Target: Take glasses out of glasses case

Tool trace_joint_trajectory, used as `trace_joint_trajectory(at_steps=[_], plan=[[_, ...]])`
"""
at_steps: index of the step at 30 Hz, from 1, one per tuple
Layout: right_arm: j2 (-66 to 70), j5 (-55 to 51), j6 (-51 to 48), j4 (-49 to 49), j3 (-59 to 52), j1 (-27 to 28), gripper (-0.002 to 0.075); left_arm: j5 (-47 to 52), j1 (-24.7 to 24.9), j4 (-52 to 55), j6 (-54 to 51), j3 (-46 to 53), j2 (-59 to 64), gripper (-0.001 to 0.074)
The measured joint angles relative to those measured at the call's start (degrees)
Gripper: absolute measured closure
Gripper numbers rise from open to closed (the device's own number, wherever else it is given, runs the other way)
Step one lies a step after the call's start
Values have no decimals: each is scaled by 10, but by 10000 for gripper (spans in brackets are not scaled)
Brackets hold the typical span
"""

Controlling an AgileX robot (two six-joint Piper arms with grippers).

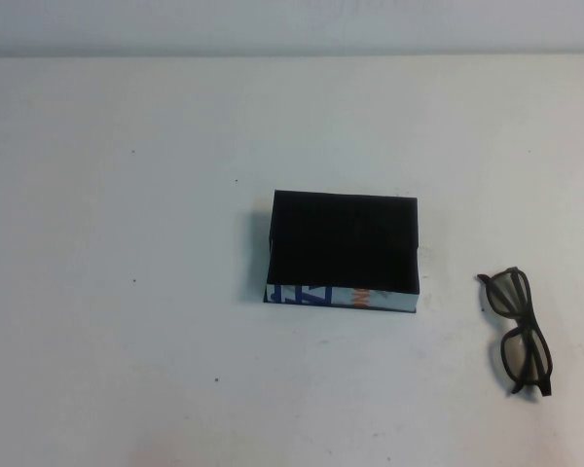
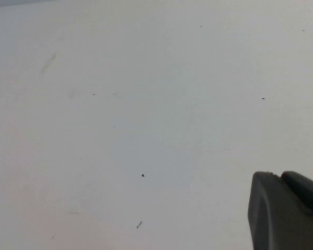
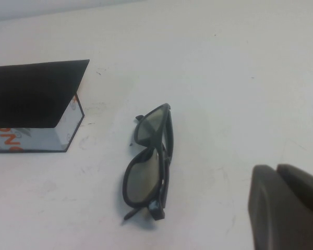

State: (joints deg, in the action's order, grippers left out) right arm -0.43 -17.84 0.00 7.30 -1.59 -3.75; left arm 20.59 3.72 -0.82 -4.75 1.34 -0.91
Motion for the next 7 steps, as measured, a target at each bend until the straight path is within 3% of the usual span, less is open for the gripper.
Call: trace_joint_trajectory(at_steps=[7], plan=[[0, 0, -4, 0, 0, 0, 743, 0, 0, 0, 0, 0, 0, 739]])
